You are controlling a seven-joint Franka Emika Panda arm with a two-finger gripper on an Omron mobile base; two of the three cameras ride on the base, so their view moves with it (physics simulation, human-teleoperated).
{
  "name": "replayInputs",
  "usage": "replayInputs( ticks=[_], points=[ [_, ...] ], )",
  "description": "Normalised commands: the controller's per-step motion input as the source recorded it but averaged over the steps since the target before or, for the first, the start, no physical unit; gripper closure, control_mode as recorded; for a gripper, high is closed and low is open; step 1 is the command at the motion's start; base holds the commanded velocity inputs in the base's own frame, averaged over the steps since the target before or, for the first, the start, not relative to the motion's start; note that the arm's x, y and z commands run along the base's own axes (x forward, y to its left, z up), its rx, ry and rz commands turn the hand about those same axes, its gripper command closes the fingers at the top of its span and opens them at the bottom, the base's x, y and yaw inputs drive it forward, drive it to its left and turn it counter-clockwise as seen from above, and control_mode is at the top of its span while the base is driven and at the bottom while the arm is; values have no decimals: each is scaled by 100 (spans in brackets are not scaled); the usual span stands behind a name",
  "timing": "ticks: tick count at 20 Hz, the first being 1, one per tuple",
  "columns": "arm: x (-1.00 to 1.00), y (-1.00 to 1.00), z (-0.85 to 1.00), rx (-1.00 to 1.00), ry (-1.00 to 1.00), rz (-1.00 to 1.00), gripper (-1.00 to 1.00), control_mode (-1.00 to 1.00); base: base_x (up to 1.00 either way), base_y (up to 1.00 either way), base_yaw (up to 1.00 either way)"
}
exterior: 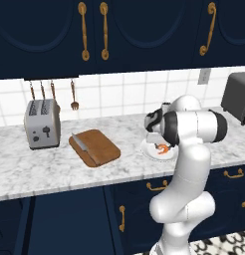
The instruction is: Pick up the knife from the drawer and place it on the cutting board. Then place the meat from the plate to the cutting board.
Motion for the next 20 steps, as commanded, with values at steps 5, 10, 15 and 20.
replayInputs(
  ticks=[5, 10, 15, 20],
  points=[
    [-49, 10, 45, 0, -11, 0, 100, -100, 0, 0, 0],
    [-22, 47, 48, 0, -15, 0, 100, -100, 0, 0, 0],
    [0, 80, 37, 0, -7, 0, 100, -100, 0, 0, 0],
    [0, 77, 36, 0, -6, 3, 100, -100, 0, 0, 0]
  ],
)
